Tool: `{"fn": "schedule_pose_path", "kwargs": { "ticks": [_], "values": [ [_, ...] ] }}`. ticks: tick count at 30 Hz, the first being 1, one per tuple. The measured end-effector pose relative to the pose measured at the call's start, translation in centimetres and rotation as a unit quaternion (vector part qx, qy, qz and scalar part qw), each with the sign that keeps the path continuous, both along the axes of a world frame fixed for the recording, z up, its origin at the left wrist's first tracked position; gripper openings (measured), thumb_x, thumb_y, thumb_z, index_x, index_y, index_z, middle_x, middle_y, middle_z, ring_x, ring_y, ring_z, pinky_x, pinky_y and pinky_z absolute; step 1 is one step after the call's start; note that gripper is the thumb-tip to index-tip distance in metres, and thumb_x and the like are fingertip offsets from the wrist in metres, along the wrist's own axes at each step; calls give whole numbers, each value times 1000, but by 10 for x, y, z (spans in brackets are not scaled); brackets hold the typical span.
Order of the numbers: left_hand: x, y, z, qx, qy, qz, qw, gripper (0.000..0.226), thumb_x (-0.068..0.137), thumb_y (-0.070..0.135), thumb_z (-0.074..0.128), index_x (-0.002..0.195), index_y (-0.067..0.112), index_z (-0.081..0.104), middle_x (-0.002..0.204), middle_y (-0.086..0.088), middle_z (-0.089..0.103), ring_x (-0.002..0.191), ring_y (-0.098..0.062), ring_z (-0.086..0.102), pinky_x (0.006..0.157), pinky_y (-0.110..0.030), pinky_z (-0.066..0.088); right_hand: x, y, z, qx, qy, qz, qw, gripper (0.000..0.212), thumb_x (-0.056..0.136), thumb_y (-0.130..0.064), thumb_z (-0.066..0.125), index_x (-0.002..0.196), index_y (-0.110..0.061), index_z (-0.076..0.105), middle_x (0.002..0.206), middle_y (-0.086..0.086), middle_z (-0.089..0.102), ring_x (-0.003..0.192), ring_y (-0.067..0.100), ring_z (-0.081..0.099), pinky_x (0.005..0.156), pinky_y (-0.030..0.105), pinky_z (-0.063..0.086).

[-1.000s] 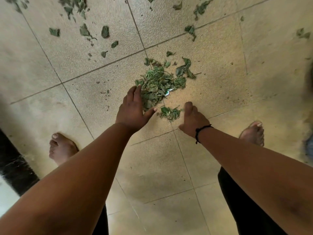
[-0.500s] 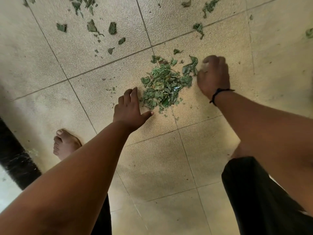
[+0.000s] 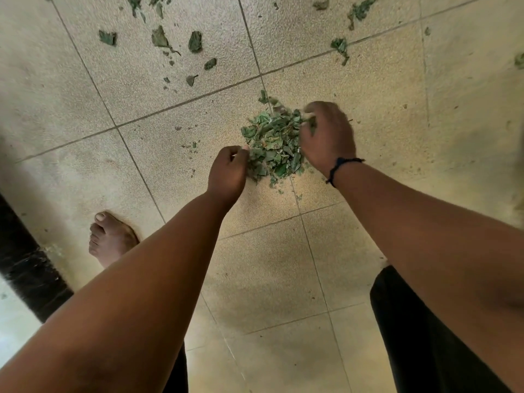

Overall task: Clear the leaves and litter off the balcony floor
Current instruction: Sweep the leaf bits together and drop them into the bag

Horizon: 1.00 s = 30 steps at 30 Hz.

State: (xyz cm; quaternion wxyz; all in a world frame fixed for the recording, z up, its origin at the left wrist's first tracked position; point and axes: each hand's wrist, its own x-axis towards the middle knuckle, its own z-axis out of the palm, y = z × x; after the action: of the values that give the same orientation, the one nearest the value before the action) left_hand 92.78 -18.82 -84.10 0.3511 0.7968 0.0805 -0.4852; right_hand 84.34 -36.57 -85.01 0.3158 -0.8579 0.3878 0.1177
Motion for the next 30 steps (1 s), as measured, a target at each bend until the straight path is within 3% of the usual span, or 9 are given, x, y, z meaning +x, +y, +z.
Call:
{"fn": "schedule_pose_path", "kwargs": {
  "ticks": [3, 6, 8, 11, 14, 18, 22, 25, 30],
  "values": [
    [7, 8, 2, 28, -122, -125, 984, 37, 101, 43, 48, 125, 16, 55, 116, -3, 58, 105, -20, 56, 86, -32, 47, -44, -6, -4, -59, 81, 7, 995, 76, 84, -53, 65, 142, -15, 36, 148, 15, 35, 136, 32, 34, 109, 43, 35],
    [21, 18, -3, 44, -169, -336, 925, 66, 96, 46, 55, 150, 15, 33, 145, -14, 38, 131, -32, 40, 106, -46, 39, -73, -3, -15, 0, 185, 85, 979, 127, 68, -67, 74, 155, -16, -3, 162, 15, -4, 149, 37, -3, 121, 48, 11],
    [29, 20, -5, 73, -174, -425, 885, 79, 93, 49, 58, 154, 15, 22, 153, -15, 27, 137, -36, 29, 107, -50, 35, -70, 4, -23, 22, 197, 110, 974, 139, 65, -65, 78, 153, -15, -18, 161, 17, -19, 148, 37, -15, 122, 48, 2],
    [33, 19, -7, 93, -194, -465, 859, 83, 92, 48, 60, 155, 13, 19, 154, -15, 25, 137, -38, 28, 104, -52, 37, -50, 15, -23, 50, 163, 138, 976, 134, 73, -48, 81, 152, -13, -21, 160, 19, -19, 147, 39, -13, 122, 48, 4],
    [30, 16, -3, 107, -194, -458, 861, 89, 89, 49, 63, 156, 12, 16, 155, -16, 22, 139, -40, 26, 106, -55, 35, -43, 20, -12, 31, 105, 172, 979, 113, 81, -40, 76, 156, -15, -5, 163, 16, -6, 150, 34, 0, 122, 45, 14],
    [31, 14, -3, 122, -171, -520, 828, 123, 78, 67, 66, 156, 11, -11, 165, -12, -8, 151, -32, -6, 120, -54, 8, -50, 14, -11, -52, 131, 145, 979, 123, 70, -61, 74, 156, -18, -2, 162, 17, -4, 149, 41, -3, 118, 55, 8],
    [46, 11, -18, 182, -182, -629, 734, 150, 62, 83, 64, 147, 6, -33, 157, -14, -34, 144, -33, -32, 115, -57, -15, -46, -2, -20, -89, 197, 204, 955, 141, 60, -84, 63, 148, -21, -27, 160, 17, -20, 146, 45, -15, 115, 63, -3],
    [58, 11, -31, 198, -219, -658, 693, 155, 58, 88, 61, 142, 4, -39, 153, -18, -39, 140, -35, -37, 110, -58, -21, -37, -15, -34, -84, 197, 260, 942, 147, 56, -90, 59, 148, -18, -30, 158, 17, -27, 144, 44, -22, 116, 60, -7],
    [68, 11, -47, 158, -273, -671, 671, 155, 51, 97, 48, 143, 7, -39, 154, -14, -40, 140, -32, -39, 115, -59, -18, -21, -29, -54, -97, 140, 379, 910, 148, 51, -97, 49, 150, -13, -23, 160, 19, -19, 146, 43, -18, 119, 53, -9]
  ]
}}
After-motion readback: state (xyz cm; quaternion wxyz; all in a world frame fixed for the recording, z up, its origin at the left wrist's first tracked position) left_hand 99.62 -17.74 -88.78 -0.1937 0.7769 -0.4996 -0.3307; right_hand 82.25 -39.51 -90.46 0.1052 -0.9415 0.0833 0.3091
